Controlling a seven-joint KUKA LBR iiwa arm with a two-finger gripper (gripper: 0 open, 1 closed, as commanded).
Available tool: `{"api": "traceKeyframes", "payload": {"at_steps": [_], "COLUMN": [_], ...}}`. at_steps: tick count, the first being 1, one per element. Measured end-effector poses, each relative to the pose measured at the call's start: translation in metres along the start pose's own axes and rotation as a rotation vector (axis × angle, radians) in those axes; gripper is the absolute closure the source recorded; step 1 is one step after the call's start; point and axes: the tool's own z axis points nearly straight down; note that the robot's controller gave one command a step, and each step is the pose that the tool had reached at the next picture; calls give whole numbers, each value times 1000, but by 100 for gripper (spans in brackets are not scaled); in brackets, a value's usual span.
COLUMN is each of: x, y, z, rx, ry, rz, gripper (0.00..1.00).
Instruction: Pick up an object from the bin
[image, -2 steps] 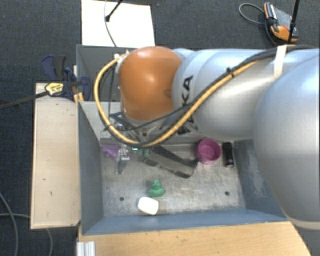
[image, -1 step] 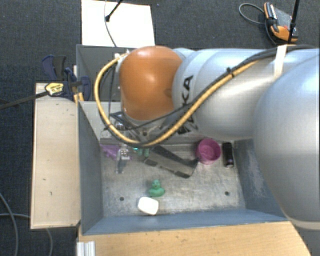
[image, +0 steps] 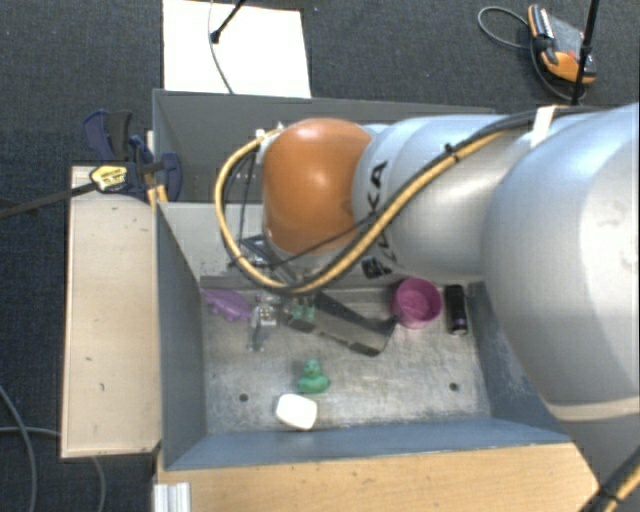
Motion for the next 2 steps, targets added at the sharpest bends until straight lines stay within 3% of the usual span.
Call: {"api": "traceKeyframes", "payload": {"at_steps": [1,2], "x": [2,2], "y": [17,17], "z": [74,74], "rx": [-1,-1], "ry": [-4,-3], "rz": [321,322], "gripper": [100,100]}}
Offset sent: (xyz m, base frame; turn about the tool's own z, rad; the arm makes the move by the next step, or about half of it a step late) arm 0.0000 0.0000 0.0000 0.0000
